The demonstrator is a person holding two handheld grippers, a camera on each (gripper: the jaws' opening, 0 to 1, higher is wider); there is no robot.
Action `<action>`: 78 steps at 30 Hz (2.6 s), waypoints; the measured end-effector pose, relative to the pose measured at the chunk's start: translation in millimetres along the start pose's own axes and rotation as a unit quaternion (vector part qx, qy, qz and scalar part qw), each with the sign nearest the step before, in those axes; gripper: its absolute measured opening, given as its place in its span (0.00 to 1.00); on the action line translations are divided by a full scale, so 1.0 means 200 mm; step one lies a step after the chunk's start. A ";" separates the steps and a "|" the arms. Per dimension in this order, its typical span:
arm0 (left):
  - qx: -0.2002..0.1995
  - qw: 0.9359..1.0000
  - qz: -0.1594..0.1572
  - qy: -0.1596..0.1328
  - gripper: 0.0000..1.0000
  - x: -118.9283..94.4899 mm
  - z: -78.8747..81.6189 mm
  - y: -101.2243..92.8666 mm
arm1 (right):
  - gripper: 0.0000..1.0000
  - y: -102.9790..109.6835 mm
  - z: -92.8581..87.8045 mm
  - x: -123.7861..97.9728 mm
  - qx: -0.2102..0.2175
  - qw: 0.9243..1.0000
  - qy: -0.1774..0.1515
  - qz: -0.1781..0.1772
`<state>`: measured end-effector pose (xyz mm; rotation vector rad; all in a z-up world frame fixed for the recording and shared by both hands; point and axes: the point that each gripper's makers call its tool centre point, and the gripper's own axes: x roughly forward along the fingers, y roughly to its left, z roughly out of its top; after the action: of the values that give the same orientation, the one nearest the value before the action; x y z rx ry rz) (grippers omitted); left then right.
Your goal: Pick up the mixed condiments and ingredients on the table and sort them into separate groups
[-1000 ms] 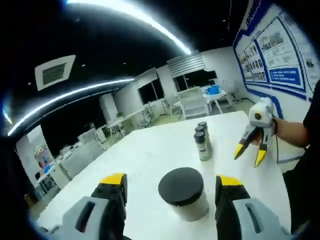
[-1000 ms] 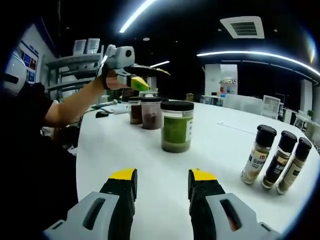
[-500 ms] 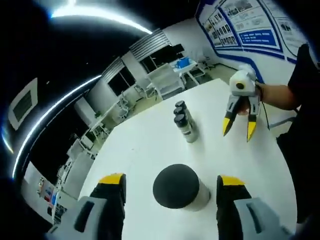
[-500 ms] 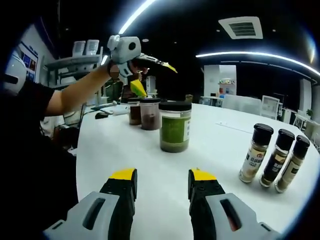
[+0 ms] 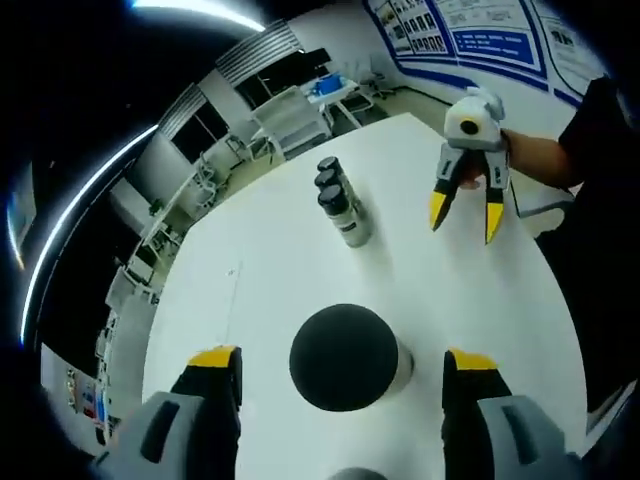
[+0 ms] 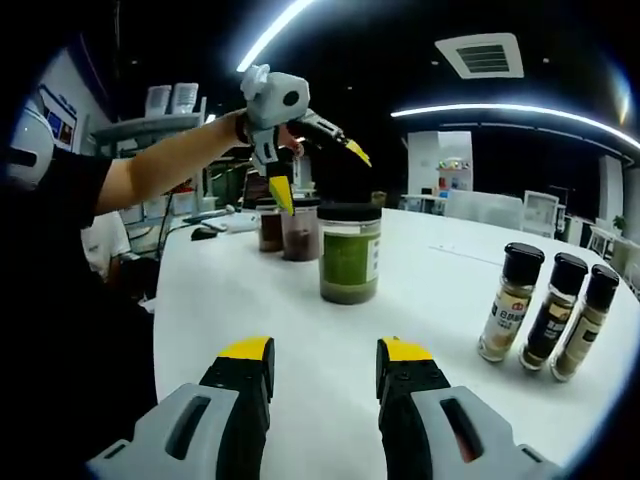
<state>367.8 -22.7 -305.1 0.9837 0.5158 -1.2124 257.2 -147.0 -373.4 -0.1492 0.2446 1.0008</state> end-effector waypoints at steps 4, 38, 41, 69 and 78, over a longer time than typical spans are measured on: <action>0.019 0.999 -0.009 0.030 0.82 0.03 -0.05 0.03 | 0.42 0.01 -0.02 0.00 -0.003 1.000 0.005 0.005; 0.007 0.989 -0.089 0.114 0.80 0.24 -0.05 -0.09 | 0.42 -0.02 0.01 -0.05 0.011 1.000 -0.018 0.009; 0.022 0.989 -0.089 0.115 0.76 0.24 0.01 -0.17 | 0.42 -0.01 0.00 -0.05 0.011 1.000 -0.019 0.011; 0.033 0.984 -0.100 0.141 0.70 0.28 -0.01 -0.25 | 0.42 -0.01 -0.02 -0.06 0.014 1.000 -0.014 0.009; 0.014 0.985 -0.085 0.150 0.68 0.27 -0.06 -0.15 | 0.42 -0.01 -0.02 -0.05 0.008 1.000 -0.011 0.004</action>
<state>358.6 -42.4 -363.6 1.1727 0.8363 -1.2301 253.6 -157.3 -374.3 -0.1220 0.2332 1.0083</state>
